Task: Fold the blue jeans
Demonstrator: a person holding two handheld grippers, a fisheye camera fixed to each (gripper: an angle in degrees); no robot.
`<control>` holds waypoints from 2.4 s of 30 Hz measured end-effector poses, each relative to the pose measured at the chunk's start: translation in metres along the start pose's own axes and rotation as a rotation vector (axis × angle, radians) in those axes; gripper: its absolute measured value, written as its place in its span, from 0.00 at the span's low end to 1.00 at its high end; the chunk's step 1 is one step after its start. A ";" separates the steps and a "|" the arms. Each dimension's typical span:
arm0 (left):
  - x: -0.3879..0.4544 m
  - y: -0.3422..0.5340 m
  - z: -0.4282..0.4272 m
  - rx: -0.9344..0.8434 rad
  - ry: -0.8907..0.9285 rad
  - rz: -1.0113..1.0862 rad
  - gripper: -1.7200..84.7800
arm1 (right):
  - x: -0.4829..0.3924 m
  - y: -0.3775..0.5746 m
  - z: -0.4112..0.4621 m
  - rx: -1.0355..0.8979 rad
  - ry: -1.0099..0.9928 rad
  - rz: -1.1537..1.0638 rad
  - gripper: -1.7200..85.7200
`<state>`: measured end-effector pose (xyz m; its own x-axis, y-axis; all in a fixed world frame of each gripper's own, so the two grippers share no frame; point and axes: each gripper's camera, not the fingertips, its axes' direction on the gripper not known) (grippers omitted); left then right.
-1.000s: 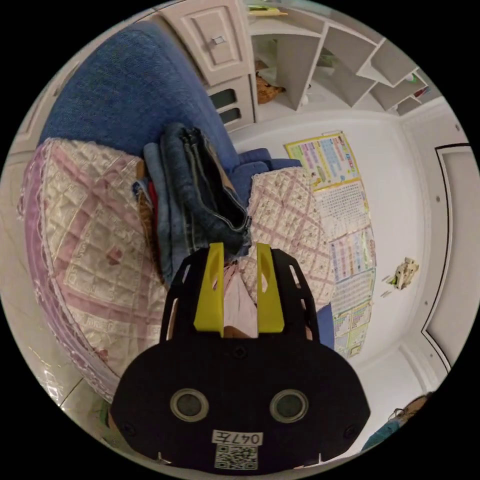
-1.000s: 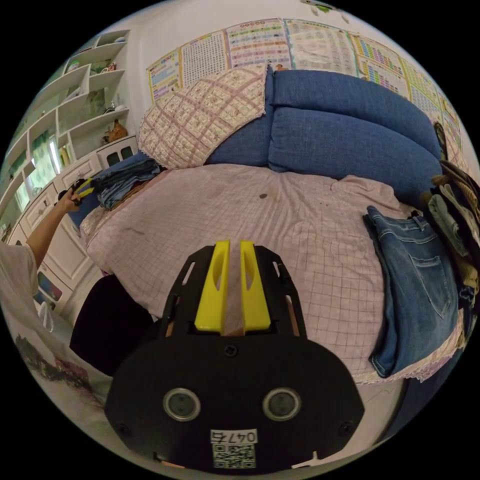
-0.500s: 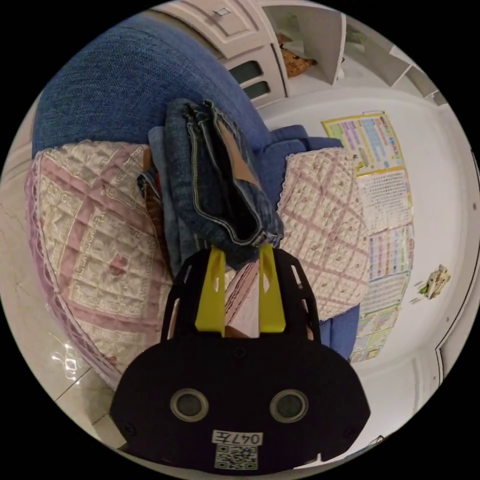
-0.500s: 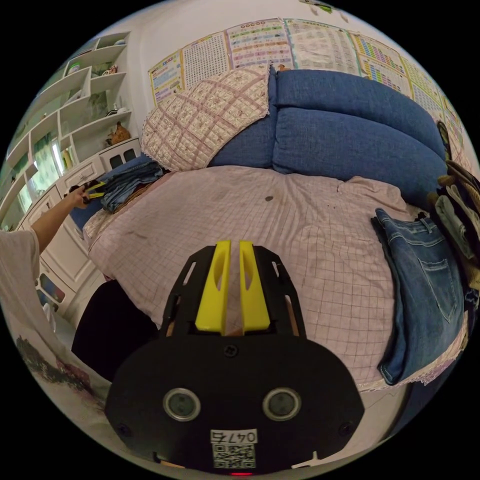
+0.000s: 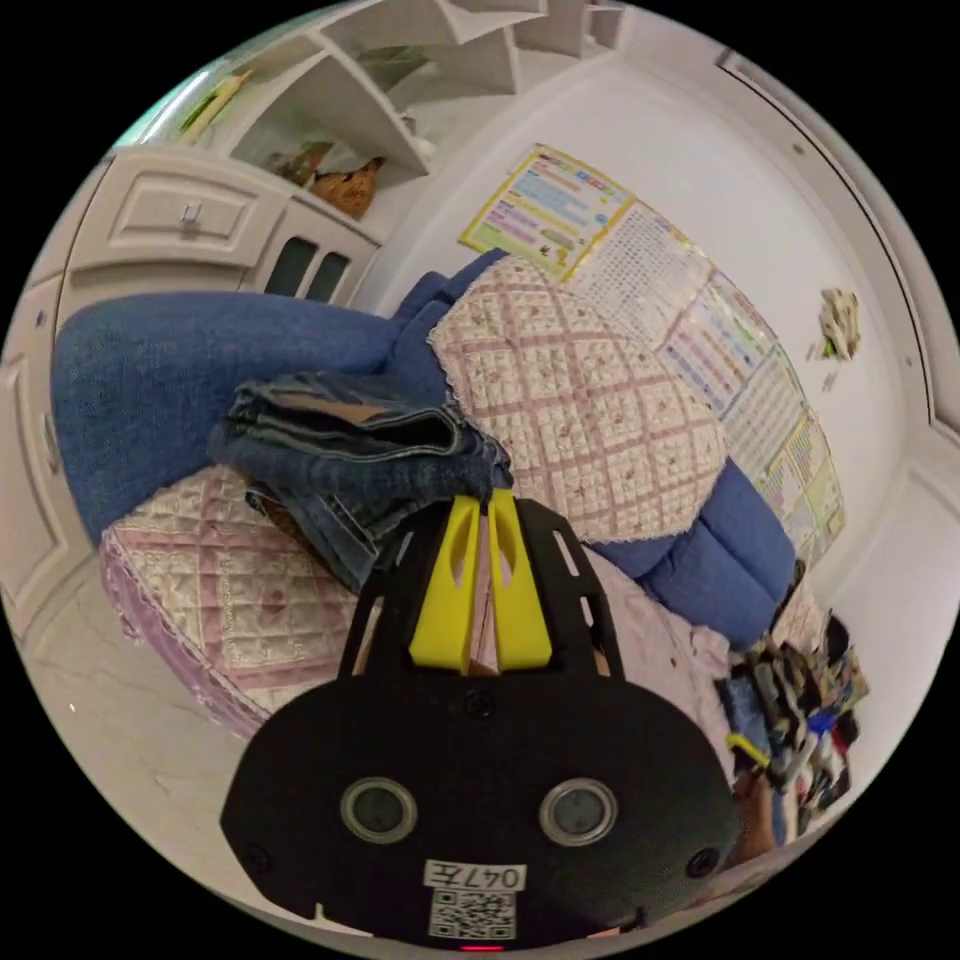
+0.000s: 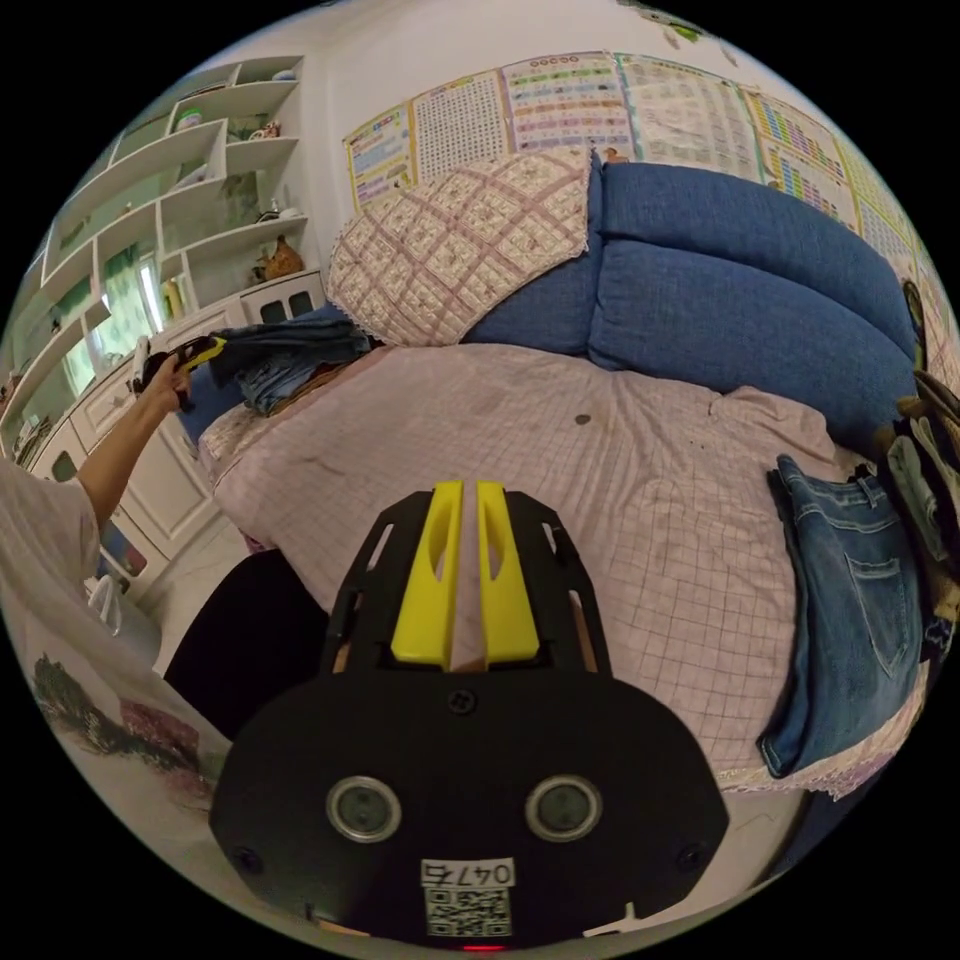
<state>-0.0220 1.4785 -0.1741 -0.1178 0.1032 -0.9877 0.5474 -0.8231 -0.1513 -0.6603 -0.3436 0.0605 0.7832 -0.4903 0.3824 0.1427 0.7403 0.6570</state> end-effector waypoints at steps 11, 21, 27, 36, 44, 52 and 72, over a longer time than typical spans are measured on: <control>-0.058 0.165 -0.110 -0.077 0.161 -0.250 0.01 | -0.140 -0.133 0.155 -0.009 -0.536 -0.177 0.13; -0.128 0.269 -0.121 -0.161 0.286 -0.462 0.03 | -0.295 -0.262 0.405 -0.219 -0.709 -0.202 0.22; -0.164 0.330 -0.134 -0.015 0.521 -0.548 0.15 | -0.357 -0.289 0.461 -0.234 -0.701 -0.354 0.24; -0.192 0.413 -0.168 0.105 0.364 -0.643 0.20 | -0.421 -0.293 0.509 -0.430 -0.854 -0.459 0.15; -0.196 0.437 -0.112 0.124 0.242 -0.638 0.17 | -0.504 -0.285 0.415 -0.363 -0.482 -0.791 0.05; -0.066 0.495 -0.129 0.188 -0.130 -0.353 0.08 | -0.542 -0.239 0.234 -0.046 -0.252 -0.979 0.04; 0.305 0.662 0.233 -0.225 0.213 0.377 0.08 | -0.132 -0.077 0.013 0.066 0.164 -0.150 0.05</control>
<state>0.1120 0.8348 -0.5661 0.2826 -0.0468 -0.9581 0.6879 -0.6863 0.2364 -0.7824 -0.3418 -0.0319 0.8446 -0.5077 0.1700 0.2298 0.6305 0.7414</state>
